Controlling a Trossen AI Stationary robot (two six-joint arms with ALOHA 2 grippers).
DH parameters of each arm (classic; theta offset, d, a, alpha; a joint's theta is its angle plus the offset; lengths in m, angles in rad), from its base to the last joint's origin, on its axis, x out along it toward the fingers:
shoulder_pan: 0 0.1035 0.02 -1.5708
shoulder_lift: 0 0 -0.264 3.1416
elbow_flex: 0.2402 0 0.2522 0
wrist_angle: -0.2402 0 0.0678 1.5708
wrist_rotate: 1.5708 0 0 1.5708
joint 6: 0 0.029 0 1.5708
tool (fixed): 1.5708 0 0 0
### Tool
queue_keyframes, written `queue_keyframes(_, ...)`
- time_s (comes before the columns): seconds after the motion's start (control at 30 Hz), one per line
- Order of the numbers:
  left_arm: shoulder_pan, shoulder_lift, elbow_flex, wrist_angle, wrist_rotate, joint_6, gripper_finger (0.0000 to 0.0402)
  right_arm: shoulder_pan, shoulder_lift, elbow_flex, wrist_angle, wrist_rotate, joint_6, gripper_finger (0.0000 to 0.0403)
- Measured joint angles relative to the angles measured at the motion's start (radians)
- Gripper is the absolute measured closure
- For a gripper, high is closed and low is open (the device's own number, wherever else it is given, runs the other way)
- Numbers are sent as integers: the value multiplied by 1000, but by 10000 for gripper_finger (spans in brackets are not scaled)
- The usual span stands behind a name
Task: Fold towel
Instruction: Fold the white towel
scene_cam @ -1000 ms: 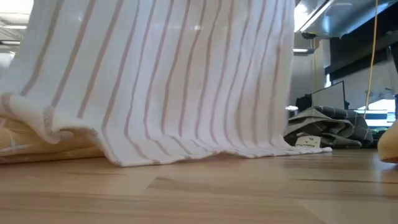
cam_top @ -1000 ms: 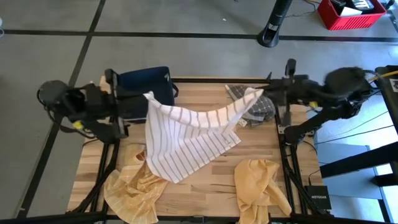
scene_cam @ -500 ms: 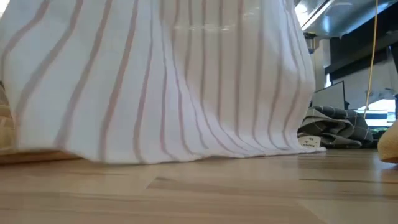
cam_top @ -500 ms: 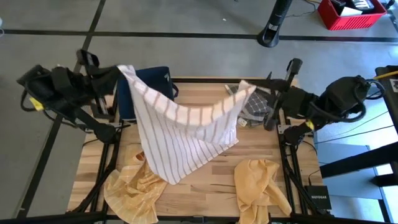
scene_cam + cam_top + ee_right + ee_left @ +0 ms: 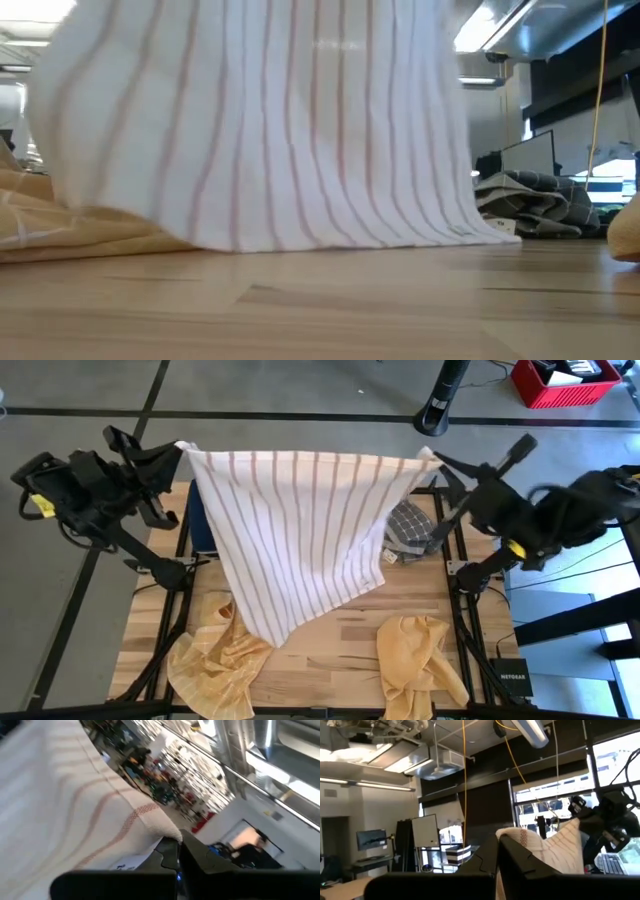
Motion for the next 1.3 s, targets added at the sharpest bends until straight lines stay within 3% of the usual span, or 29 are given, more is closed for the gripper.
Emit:
queue_keyframes(0.17, 0, 11, 0, -50, 0, -47, 402, 106, 16, 0, 13, 31, 9, 395)
queue_keyframes(0.33, -3, 23, 0, -92, 6, -110, 401, 190, 37, 0, 135, 53, 28, 395)
queue_keyframes(0.47, -32, 30, -1, -87, 54, -134, 401, 254, 53, 0, 187, 51, 13, 395)
queue_keyframes(0.67, -63, 33, 0, 86, 222, -127, 402, 269, 48, 13, 259, 43, 6, 395)
queue_keyframes(0.77, -78, 33, 0, 169, 251, -143, 402, 269, 38, 13, 344, 33, -11, 395)
queue_keyframes(1.07, -130, 69, -1, 1, 248, -242, 402, 269, 28, 13, 377, 61, 7, 395)
queue_keyframes(1.2, -142, 92, -1, 3, 172, -175, 402, 268, 5, 13, 280, 103, 55, 395)
queue_keyframes(1.3, -144, 97, 0, -27, 53, -84, 402, 222, -1, 14, 190, 125, 94, 395)
